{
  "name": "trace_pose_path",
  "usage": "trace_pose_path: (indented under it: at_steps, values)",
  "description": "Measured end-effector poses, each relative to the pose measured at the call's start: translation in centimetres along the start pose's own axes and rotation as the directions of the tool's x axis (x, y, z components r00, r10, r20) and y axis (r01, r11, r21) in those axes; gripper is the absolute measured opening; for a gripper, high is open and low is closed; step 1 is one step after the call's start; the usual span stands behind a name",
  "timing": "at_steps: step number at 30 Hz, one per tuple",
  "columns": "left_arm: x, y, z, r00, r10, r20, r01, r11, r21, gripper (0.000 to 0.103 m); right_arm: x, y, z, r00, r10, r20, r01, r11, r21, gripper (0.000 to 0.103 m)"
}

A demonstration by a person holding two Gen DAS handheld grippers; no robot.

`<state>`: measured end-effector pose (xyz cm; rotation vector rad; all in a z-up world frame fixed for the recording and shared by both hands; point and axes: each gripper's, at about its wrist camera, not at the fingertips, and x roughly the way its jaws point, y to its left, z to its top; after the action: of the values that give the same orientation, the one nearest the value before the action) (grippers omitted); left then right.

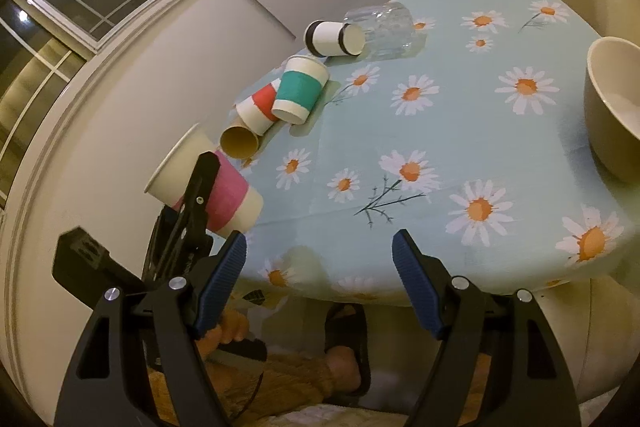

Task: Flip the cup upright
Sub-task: 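Carry the upright pink-band cup with the left gripper and lower it onto the tablecloth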

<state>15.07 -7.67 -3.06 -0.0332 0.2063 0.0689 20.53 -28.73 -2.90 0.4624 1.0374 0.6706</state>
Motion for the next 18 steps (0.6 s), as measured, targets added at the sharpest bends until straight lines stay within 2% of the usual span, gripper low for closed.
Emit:
trace_pose_path:
  at_steps: [10,18]
  values:
    - [1.2,0.0,-3.2,0.995,0.082,0.055,-0.084,0.996,0.027,0.063,0.2,0.2,0.2,1.0,-0.017,-0.001,0.017,1.0,-0.025,0.075]
    - [2.2,0.0,-5.5,0.995,0.093,0.042,-0.095,0.994,0.045,0.063,1.0,0.4,0.2,0.999,-0.032,-0.019,0.031,0.999,-0.044,0.075]
